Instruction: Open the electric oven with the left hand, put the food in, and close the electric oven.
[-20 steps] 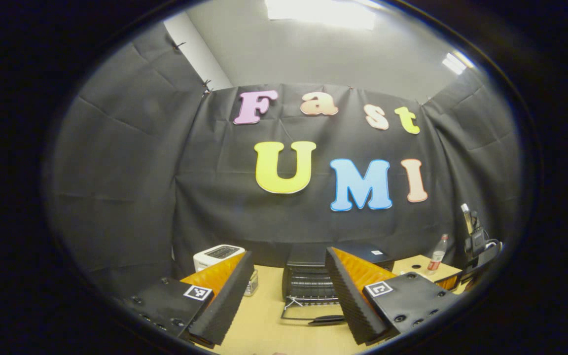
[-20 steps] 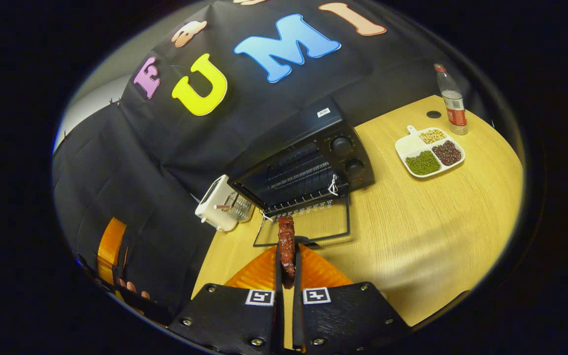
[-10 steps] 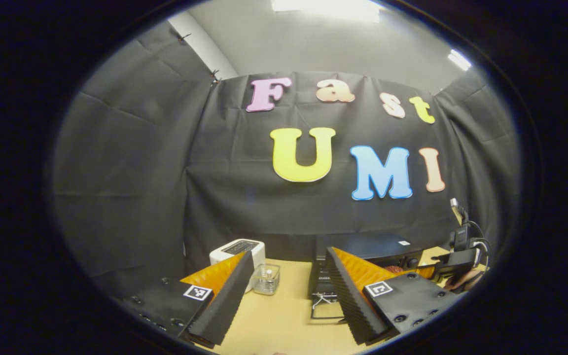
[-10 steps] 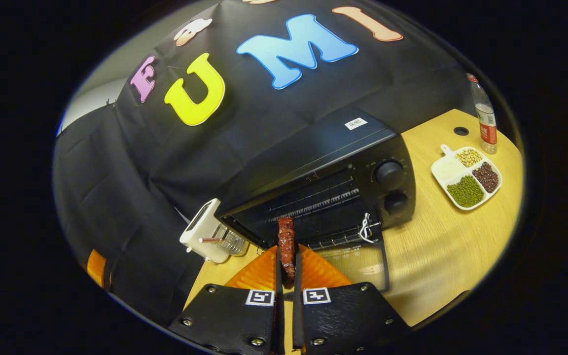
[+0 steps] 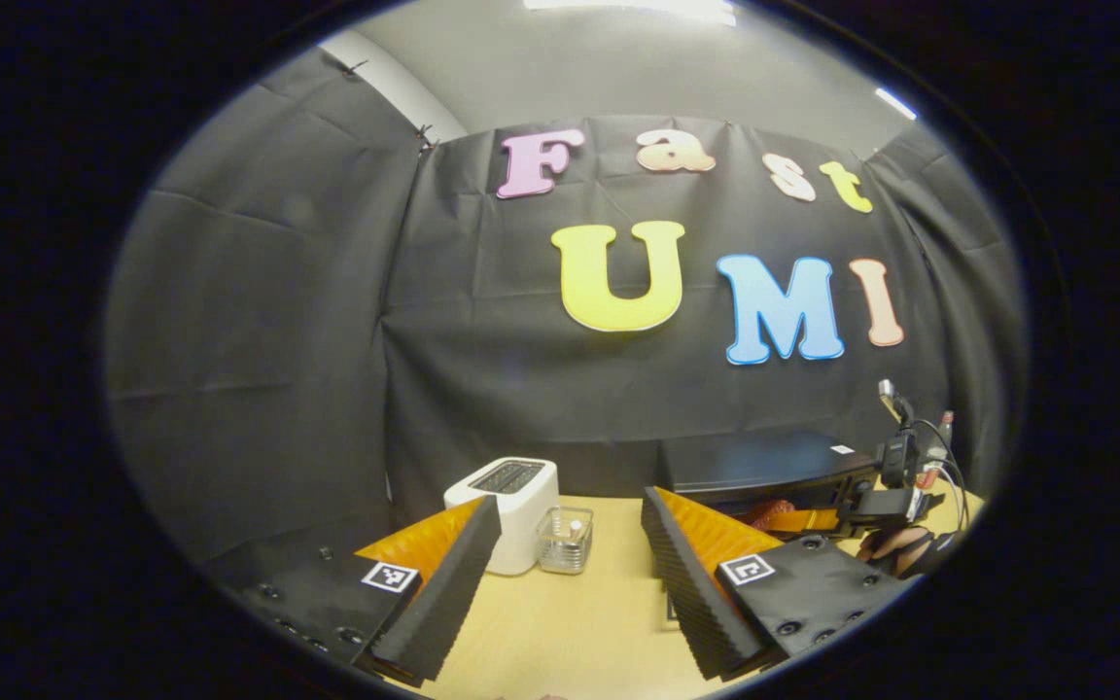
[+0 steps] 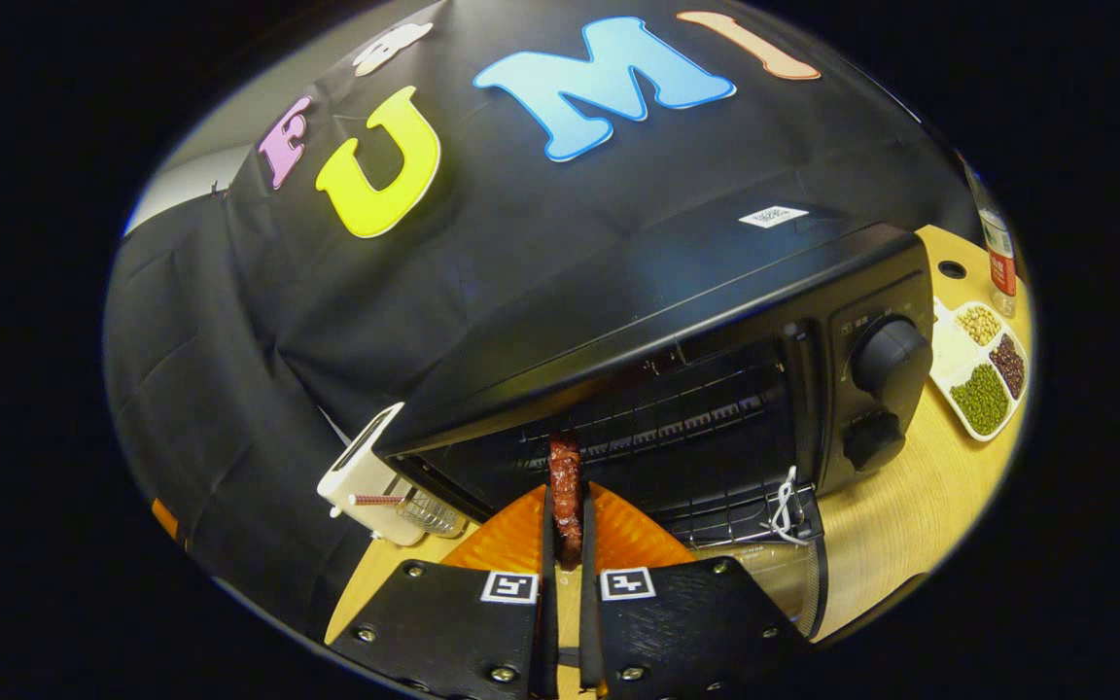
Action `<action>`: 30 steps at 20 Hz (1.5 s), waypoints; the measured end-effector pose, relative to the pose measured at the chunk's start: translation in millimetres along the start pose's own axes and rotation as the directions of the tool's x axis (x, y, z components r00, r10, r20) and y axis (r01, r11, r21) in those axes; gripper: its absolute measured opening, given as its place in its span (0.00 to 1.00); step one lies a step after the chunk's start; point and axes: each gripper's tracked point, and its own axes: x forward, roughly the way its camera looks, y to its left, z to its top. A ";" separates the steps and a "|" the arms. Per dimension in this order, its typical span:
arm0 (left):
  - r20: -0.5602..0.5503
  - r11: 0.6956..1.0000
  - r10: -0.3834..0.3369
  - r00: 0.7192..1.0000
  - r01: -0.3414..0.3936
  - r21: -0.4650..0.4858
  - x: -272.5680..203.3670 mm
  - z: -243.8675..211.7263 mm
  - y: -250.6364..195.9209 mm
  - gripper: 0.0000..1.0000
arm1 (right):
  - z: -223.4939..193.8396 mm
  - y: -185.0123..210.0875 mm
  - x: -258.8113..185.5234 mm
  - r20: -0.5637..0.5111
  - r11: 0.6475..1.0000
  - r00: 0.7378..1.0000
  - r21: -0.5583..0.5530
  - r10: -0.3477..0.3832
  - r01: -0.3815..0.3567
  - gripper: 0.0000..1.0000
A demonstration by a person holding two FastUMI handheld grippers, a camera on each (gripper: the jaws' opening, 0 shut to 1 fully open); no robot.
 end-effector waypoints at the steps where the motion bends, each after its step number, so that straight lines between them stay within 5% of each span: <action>1: 0.000 1.000 -0.003 1.000 0.003 0.004 0.8 -0.1 -1.9 0.96 | 0.8 -1.2 2.3 0.000 1.000 1.000 0.001 -0.003 0.003 0.12; 4: 0.006 1.000 -0.014 1.000 0.014 0.015 3.1 0.4 -7.1 0.91 | 5.4 -18.5 3.9 0.037 0.994 0.995 -0.054 -0.090 0.092 0.19; 5: 0.008 1.000 -0.017 1.000 0.017 0.016 1.5 -0.6 -5.6 0.91 | 10.3 -25.2 1.3 0.055 0.989 0.991 -0.076 -0.122 0.126 0.30; 6: 0.009 1.000 -0.021 1.000 0.021 0.015 1.8 0.0 -6.4 0.91 | 13.8 -25.6 1.1 0.073 0.987 0.989 -0.092 -0.126 0.133 0.27; 9: 0.007 0.999 -0.037 0.999 0.037 0.007 1.0 -1.1 -13.9 0.91 | 30.0 -24.7 -14.8 0.129 0.972 0.982 -0.169 -0.140 0.161 0.99; 17: -0.014 0.991 -0.133 0.991 0.133 -0.013 -7.7 -21.5 -67.7 0.97 | 71.2 -3.8 -113.0 0.307 0.874 0.945 -0.420 -0.116 0.244 0.98; 24: -0.094 0.970 -0.241 0.966 0.241 -0.010 -21.1 -65.9 -129.4 0.97 | 95.7 1.9 -206.3 0.406 0.856 0.908 -0.429 -0.103 0.289 0.98; 30: -0.203 0.948 -0.313 0.928 0.317 -0.012 -25.0 -122.9 -180.3 1.00 | 104.4 -37.0 -275.7 0.468 0.818 0.864 -0.415 -0.184 0.398 0.98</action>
